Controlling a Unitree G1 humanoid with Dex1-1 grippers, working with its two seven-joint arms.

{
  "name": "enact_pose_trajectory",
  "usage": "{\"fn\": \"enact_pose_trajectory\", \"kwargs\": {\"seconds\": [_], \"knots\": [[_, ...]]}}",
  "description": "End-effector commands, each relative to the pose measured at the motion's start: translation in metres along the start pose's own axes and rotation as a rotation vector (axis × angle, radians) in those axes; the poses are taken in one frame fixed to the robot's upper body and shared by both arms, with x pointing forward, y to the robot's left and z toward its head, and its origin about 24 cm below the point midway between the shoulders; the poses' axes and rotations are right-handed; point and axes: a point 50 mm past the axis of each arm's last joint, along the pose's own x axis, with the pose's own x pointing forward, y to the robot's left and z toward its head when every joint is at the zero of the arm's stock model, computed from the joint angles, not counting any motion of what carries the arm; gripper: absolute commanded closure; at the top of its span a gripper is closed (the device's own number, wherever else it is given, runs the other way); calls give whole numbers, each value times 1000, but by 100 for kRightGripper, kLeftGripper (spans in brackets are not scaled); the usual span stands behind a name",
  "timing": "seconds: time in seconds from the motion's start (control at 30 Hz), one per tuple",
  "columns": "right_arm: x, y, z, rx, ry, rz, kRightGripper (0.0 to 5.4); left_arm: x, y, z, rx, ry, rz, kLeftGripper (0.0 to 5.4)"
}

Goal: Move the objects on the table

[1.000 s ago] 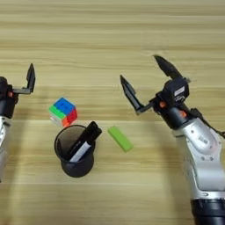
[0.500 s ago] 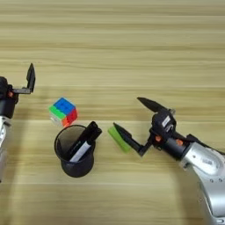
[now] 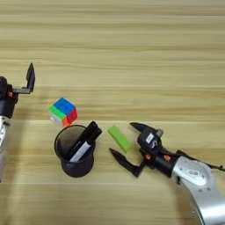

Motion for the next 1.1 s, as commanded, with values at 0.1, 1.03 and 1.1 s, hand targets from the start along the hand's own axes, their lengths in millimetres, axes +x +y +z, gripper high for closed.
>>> {"fn": "enact_pose_trajectory", "kwargs": {"seconds": [0.1, 1.03, 1.1], "knots": [[4, -1, -7, 7, 52, -16, 41, 2, 0, 1, 7, -2, -9, 0], [6, 1, -23, 53, 148, -22, 379, 2, 0, 0, 3, -3, -17, 0], [6, 0, -22, 50, 146, -23, 398, 2, 0, 0, 2, -4, -17, 0]]}}
